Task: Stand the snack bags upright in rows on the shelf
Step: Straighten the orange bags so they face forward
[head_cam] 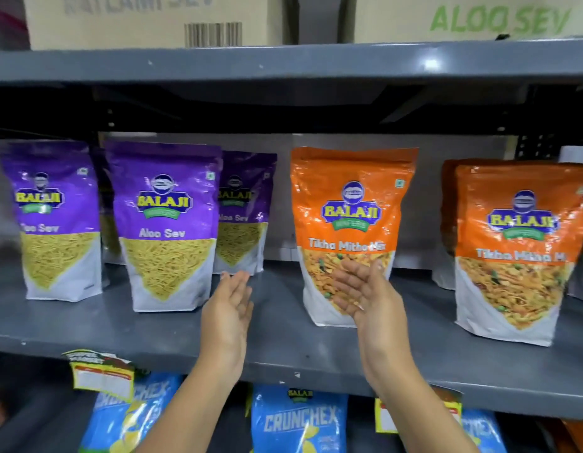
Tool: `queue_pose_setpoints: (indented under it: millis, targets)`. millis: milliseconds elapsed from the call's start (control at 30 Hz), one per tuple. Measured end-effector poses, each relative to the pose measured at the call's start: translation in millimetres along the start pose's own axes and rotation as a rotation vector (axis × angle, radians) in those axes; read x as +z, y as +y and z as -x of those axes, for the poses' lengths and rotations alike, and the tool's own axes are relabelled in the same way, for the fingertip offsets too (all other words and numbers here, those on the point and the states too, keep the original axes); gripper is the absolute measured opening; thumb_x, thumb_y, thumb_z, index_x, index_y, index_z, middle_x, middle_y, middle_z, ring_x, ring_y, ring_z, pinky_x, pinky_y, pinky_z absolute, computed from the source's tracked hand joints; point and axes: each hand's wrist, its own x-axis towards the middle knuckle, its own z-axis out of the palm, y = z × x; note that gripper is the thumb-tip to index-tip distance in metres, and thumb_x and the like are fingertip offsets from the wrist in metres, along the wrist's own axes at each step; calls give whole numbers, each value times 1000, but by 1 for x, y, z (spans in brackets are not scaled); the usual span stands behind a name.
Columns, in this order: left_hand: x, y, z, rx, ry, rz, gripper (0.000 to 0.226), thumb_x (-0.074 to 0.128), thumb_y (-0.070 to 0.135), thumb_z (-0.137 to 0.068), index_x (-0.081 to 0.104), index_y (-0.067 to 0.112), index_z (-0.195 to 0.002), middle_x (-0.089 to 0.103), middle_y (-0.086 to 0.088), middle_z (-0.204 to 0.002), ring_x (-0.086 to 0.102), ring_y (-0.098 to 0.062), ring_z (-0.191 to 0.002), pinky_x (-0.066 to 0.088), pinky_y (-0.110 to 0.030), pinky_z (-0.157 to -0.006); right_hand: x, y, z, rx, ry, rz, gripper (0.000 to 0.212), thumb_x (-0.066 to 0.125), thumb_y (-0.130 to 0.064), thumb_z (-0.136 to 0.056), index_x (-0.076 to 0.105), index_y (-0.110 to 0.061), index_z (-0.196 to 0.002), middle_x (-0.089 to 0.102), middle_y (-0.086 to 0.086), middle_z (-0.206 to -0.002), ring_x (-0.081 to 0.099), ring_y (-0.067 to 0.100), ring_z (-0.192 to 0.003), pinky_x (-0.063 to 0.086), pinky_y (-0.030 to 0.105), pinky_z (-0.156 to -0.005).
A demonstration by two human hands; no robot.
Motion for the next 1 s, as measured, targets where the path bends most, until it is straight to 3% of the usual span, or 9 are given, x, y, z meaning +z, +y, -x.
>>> queue_pose_setpoints:
  millis: [233, 333, 400, 500, 567, 633, 733, 867, 1000]
  targets:
    - [-74, 47, -28, 323, 296, 96, 21, 57, 21, -93, 70, 17, -109, 71, 5, -114, 66, -9, -110, 48, -19, -87, 89, 58, 6, 157, -217, 98, 48, 29, -42, -102, 60, -15, -126, 64, 7, -127, 58, 15, -117, 46, 31, -93]
    - [-103, 66, -48, 420, 393, 65, 32, 53, 23, -95, 67, 15, -122, 68, 3, -124, 62, -8, -117, 47, -25, -98, 125, 79, 4, 245, -278, 138, 55, 30, -47, -100, 49, -14, -139, 54, 6, -142, 50, 15, -126, 41, 32, -100]
    - [-122, 76, -67, 353, 419, -40, 41, 48, 32, -95, 64, 13, -128, 64, -2, -131, 57, -17, -126, 42, -36, -108, 147, 93, 4, 264, -312, 181, 60, 29, -51, -99, 40, -17, -147, 45, 2, -150, 42, 16, -137, 35, 36, -110]
    - [-143, 79, -88, 178, 292, -169, 47, 40, 44, -97, 64, 8, -115, 64, -12, -129, 62, -25, -115, 47, -40, -99, 174, 107, 6, 225, -323, 227, 44, 29, -52, -99, 45, -37, -137, 47, -16, -140, 41, 9, -135, 29, 31, -113]
    - [-150, 77, -91, 124, 183, -161, 39, 33, 46, -101, 61, 21, -111, 67, 2, -116, 63, -3, -93, 48, -25, -79, 186, 114, 8, 211, -342, 231, 26, 29, -51, -100, 53, -49, -112, 51, -29, -126, 43, 2, -129, 29, 26, -110]
    - [-156, 74, -96, 99, 136, -143, 37, 33, 48, -101, 61, 25, -108, 70, 17, -99, 62, 6, -86, 45, -21, -75, 190, 120, 7, 182, -342, 255, 27, 30, -52, -99, 57, -50, -98, 54, -35, -115, 46, 0, -127, 30, 28, -113]
    - [-159, 70, -100, 81, 67, -208, 40, 33, 50, -100, 68, 30, -100, 72, 25, -87, 64, 8, -88, 45, -24, -84, 188, 125, 6, 151, -323, 254, 30, 34, -59, -95, 60, -50, -107, 59, -26, -126, 49, 2, -128, 32, 34, -116]
    - [-152, 65, -101, 17, -52, -333, 45, 30, 58, -97, 68, 34, -91, 74, 27, -78, 66, 13, -79, 44, -22, -80, 182, 126, 6, 100, -249, 248, 52, 36, -68, -86, 57, -41, -125, 61, -18, -131, 53, 5, -127, 36, 39, -114]
    - [-149, 61, -106, -58, -130, -436, 57, 37, 84, -73, 71, 43, -95, 71, 22, -108, 61, -1, -108, 41, -29, -99, 177, 123, 11, 83, -159, 232, 55, 35, -72, -84, 55, -41, -126, 61, -18, -128, 54, 5, -123, 38, 36, -111]
